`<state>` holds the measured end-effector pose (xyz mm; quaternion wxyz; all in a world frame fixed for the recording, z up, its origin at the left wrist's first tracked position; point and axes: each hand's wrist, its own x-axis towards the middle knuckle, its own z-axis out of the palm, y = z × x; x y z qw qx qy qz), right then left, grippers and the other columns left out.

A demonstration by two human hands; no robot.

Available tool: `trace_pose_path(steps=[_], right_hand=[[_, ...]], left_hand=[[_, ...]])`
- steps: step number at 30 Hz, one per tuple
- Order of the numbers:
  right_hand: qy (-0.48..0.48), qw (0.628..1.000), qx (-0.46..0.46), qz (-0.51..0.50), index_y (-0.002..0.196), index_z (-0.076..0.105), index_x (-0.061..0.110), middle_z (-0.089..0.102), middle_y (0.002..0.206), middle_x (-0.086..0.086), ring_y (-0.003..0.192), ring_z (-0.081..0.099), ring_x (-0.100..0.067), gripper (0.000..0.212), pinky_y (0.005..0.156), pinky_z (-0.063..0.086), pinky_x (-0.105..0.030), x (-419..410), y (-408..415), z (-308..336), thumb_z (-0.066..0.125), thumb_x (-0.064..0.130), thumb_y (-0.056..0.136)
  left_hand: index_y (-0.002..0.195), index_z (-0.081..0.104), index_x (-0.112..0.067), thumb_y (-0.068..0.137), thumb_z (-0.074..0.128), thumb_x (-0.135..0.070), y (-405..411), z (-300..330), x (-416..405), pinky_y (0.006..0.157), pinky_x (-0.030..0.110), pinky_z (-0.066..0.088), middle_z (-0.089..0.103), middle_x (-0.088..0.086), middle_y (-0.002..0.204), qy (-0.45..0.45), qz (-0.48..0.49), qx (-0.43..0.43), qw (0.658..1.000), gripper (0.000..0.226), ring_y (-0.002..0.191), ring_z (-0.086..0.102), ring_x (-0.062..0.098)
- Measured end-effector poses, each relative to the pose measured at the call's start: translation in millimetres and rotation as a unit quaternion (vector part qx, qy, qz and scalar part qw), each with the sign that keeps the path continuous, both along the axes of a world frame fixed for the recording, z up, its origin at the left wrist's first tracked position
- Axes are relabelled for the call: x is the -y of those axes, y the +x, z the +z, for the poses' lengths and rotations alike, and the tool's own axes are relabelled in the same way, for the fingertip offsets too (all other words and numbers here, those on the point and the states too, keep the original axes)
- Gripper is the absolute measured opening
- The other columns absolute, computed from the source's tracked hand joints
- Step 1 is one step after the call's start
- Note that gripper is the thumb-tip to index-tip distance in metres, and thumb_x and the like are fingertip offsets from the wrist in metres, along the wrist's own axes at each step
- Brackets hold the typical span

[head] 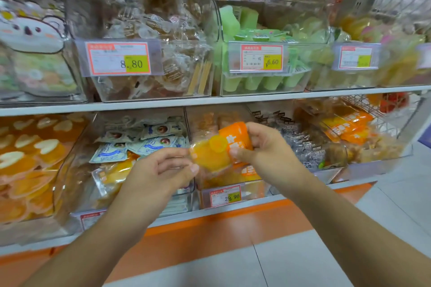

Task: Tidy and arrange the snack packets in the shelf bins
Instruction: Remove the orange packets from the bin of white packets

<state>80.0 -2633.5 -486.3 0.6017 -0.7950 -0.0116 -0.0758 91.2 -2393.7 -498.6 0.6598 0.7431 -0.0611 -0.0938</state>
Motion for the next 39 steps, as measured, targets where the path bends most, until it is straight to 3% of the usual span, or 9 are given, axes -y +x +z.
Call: trace_pose_path(steps=[2,6,10,14,18,23,31,33,39], right_hand=[[-0.046,0.999,0.017,-0.019,0.101,0.07,0.01,0.077,0.093,-0.019,0.087,0.076,-0.037,0.016,0.079,0.065,-0.051,10,2,1,0.072,-0.003,0.092],[-0.28,0.959,-0.018,-0.032,0.098,0.07,0.031,0.076,0.088,0.005,0.084,0.072,-0.012,0.018,0.078,0.059,-0.038,18,8,-11,0.077,0.016,0.092],[-0.419,0.906,-0.047,0.02,0.138,0.059,0.039,0.065,0.132,0.016,0.128,0.054,-0.009,0.053,0.105,0.043,-0.03,1,7,-16,0.08,0.036,0.091],[-0.438,0.898,0.016,0.044,0.145,0.054,0.036,0.055,0.147,0.014,0.142,0.042,-0.012,0.058,0.117,0.033,-0.031,-31,7,-7,0.078,0.036,0.092],[-0.456,0.88,0.071,0.114,0.144,0.054,0.033,0.055,0.146,0.014,0.14,0.042,-0.008,0.048,0.117,0.033,-0.024,-89,21,-16,0.068,0.032,0.098],[-0.44,0.869,0.051,0.219,0.146,0.053,0.029,0.058,0.142,0.008,0.131,0.051,-0.014,0.051,0.11,0.045,-0.035,-171,63,-28,0.07,0.034,0.098],[-0.496,0.813,-0.03,0.303,0.11,0.072,0.039,0.073,0.098,0.017,0.095,0.064,-0.009,0.022,0.086,0.057,-0.037,-208,99,-43,0.076,0.037,0.088],[-0.495,0.824,-0.023,0.274,0.101,0.071,0.039,0.071,0.084,0.019,0.088,0.061,-0.003,0.014,0.08,0.055,-0.035,-206,98,-49,0.073,0.031,0.089],[-0.334,0.93,0.018,0.151,0.093,0.075,0.029,0.07,0.078,0.011,0.075,0.062,-0.002,0.009,0.069,0.047,-0.024,-176,80,-27,0.077,0.021,0.091]], left_hand=[[0.111,0.074,-0.029,0.087,0.08,-0.021,3,-2,-9,0.096,0.044,0.058,0.079,-0.01,0.106,0.012,0.016,0.004,1.0,0.026,0.096,0.075,0.007],[0.106,0.074,-0.026,0.089,0.079,-0.02,14,-8,-26,0.094,0.041,0.059,0.079,-0.008,0.103,0.042,0.037,0.019,0.998,0.018,0.096,0.074,0.006],[0.104,0.072,-0.022,0.09,0.078,-0.014,22,-16,-52,0.091,0.029,0.059,0.076,-0.001,0.103,0.121,0.016,0.052,0.991,0.018,0.094,0.072,0.005],[0.105,0.068,-0.032,0.09,0.076,-0.024,29,-20,-95,0.09,0.025,0.055,0.07,-0.018,0.104,0.271,0.018,0.132,0.953,0.019,0.098,0.065,-0.004],[0.114,0.064,-0.041,0.092,0.07,-0.033,36,-12,-140,0.082,0.024,0.05,0.065,-0.025,0.109,0.395,0.039,0.2,0.896,0.024,0.098,0.061,-0.002],[0.124,0.066,-0.032,0.094,0.066,-0.022,48,-12,-178,0.086,0.019,0.04,0.063,-0.019,0.121,0.439,0.037,0.258,0.86,0.032,0.102,0.054,0.0],[0.126,0.067,-0.033,0.099,0.057,-0.03,49,-24,-196,0.107,0.028,0.043,0.063,-0.021,0.129,0.396,0.008,0.29,0.871,0.029,0.121,0.054,0.001],[0.123,0.068,-0.033,0.099,0.058,-0.03,50,-25,-196,0.11,0.031,0.042,0.063,-0.021,0.128,0.391,0.01,0.298,0.871,0.027,0.124,0.053,0.001],[0.126,0.065,-0.036,0.1,0.057,-0.036,42,-14,-178,0.09,0.002,0.034,0.062,-0.026,0.12,0.348,0.022,0.297,0.889,0.027,0.11,0.054,-0.005]])
